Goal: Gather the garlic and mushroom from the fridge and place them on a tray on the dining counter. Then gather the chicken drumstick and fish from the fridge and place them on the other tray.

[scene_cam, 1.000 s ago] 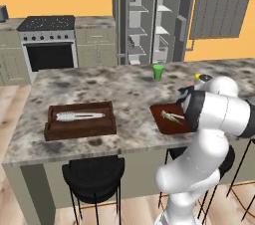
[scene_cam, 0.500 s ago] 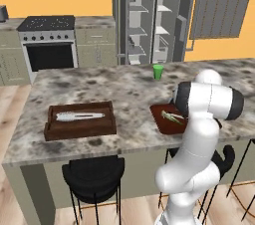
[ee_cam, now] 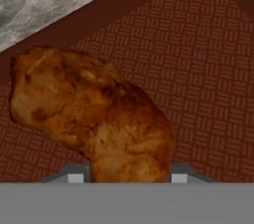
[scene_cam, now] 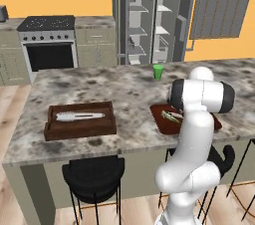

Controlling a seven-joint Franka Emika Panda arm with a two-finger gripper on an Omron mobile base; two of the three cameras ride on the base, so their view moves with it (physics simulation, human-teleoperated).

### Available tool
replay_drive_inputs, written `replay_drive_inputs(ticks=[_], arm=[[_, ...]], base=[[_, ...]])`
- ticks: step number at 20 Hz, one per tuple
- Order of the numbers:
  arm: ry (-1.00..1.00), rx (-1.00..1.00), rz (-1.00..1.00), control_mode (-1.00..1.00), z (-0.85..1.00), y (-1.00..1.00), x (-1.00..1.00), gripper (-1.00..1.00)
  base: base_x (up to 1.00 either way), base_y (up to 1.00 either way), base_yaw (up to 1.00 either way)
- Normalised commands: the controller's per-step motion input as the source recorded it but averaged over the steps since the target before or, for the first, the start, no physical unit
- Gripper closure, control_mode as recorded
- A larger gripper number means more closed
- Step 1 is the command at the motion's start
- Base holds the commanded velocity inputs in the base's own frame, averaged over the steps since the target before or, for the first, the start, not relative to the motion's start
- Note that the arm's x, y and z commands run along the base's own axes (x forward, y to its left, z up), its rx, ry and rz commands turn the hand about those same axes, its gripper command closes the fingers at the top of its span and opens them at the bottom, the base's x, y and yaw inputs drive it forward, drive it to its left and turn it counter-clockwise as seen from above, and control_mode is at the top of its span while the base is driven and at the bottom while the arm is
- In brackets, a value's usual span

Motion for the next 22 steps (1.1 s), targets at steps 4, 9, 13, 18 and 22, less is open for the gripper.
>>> replay_drive_inputs(ticks=[4,9,13,18,22], arm=[[0.0,0.0,0.0,-1.0,0.03,0.0,-0.01,-1.0],[0.0,0.0,0.0,-1.0,0.14,0.0,-0.16,-1.0],[0.0,0.0,0.0,-1.0,0.36,0.0,-0.3,-1.0],[-0.02,0.0,-0.02,-1.0,0.48,0.0,-0.39,-1.0],[-0.04,0.0,0.0,-1.0,0.49,0.01,-0.6,-1.0]], base=[[0.0,0.0,0.0],[0.0,0.0,0.0],[0.0,0.0,0.0],[0.0,0.0,0.0],[0.0,0.0,0.0]])
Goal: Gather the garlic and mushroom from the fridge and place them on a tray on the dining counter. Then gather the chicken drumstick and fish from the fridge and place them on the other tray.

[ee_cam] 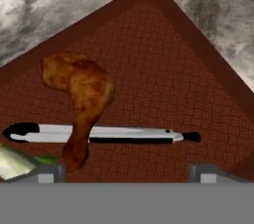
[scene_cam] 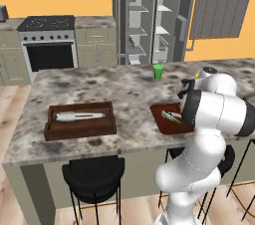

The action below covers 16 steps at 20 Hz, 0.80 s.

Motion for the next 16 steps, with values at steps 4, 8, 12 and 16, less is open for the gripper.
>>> replay_drive_inputs(ticks=[4,8,12,16], arm=[[-0.04,0.0,0.0,-1.0,0.61,0.0,-0.71,-1.0],[-0.04,0.0,0.0,-1.0,0.77,0.16,-0.68,-1.0],[-0.01,0.0,0.02,-1.0,0.68,0.31,-0.67,-1.0],[-0.01,0.0,0.03,-1.0,0.61,0.4,-0.68,-1.0]], base=[[0.0,0.0,0.0],[0.0,0.0,0.0],[0.0,0.0,0.0],[0.0,0.0,0.0]])
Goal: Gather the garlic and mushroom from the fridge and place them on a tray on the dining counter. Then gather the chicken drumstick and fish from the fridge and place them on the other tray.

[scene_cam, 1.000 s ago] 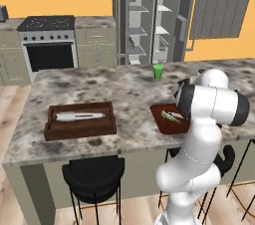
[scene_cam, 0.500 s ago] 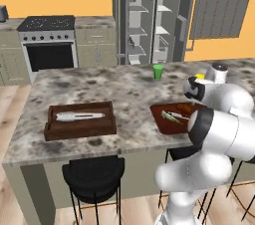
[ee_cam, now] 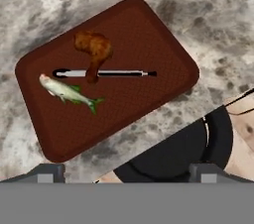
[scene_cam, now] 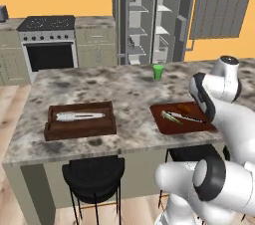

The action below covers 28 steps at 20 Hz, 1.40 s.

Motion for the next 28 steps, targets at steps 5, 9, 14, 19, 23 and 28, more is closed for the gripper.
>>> replay_drive_inputs(ticks=[5,9,14,19,23,28], arm=[[-0.11,0.0,0.02,-1.0,0.44,0.36,-0.89,-1.0],[-0.28,-0.05,0.03,-1.0,0.35,0.22,-1.0,-1.0],[-0.37,-0.09,0.02,-1.0,0.44,0.19,-1.0,-1.0],[-0.33,-0.1,0.0,-1.0,0.54,0.22,-0.99,-1.0],[-0.21,-0.03,0.0,-1.0,0.19,0.05,-0.51,-1.0],[-0.25,-0.04,0.0,-1.0,0.14,0.13,-0.6,-1.0]], base=[[0.0,0.0,0.0],[0.0,0.0,0.0],[0.0,0.0,0.0],[0.0,0.0,0.0],[0.0,0.0,0.0],[0.0,0.0,0.0]])
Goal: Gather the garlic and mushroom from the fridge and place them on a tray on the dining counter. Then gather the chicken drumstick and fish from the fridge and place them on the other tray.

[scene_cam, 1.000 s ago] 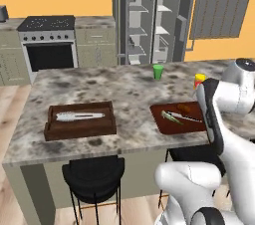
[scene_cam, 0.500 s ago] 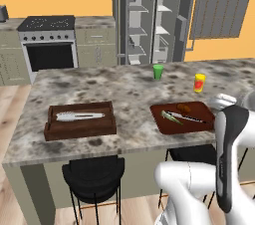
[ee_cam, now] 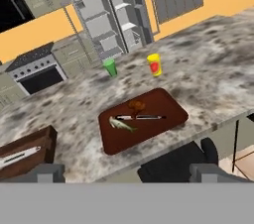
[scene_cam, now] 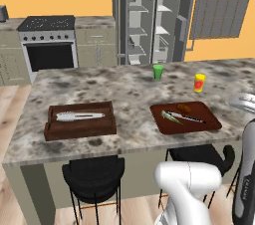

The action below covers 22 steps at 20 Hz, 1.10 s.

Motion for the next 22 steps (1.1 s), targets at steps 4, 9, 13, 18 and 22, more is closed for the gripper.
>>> replay_drive_inputs(ticks=[4,9,13,18,22], arm=[[-0.02,-0.05,0.0,-1.0,-0.02,0.56,0.01,-1.0],[0.01,-0.12,0.0,-1.0,-0.04,0.75,0.09,-1.0],[0.0,-0.1,0.0,-1.0,-0.06,0.61,0.0,-1.0],[0.01,-0.04,0.0,-1.0,-0.07,0.18,0.0,-1.0],[0.0,-0.03,0.0,-1.0,-0.09,0.0,-0.08,-1.0]], base=[[0.0,0.0,0.0],[0.0,0.0,0.0],[0.0,0.0,0.0],[0.0,0.0,0.0],[0.0,0.0,0.0]])
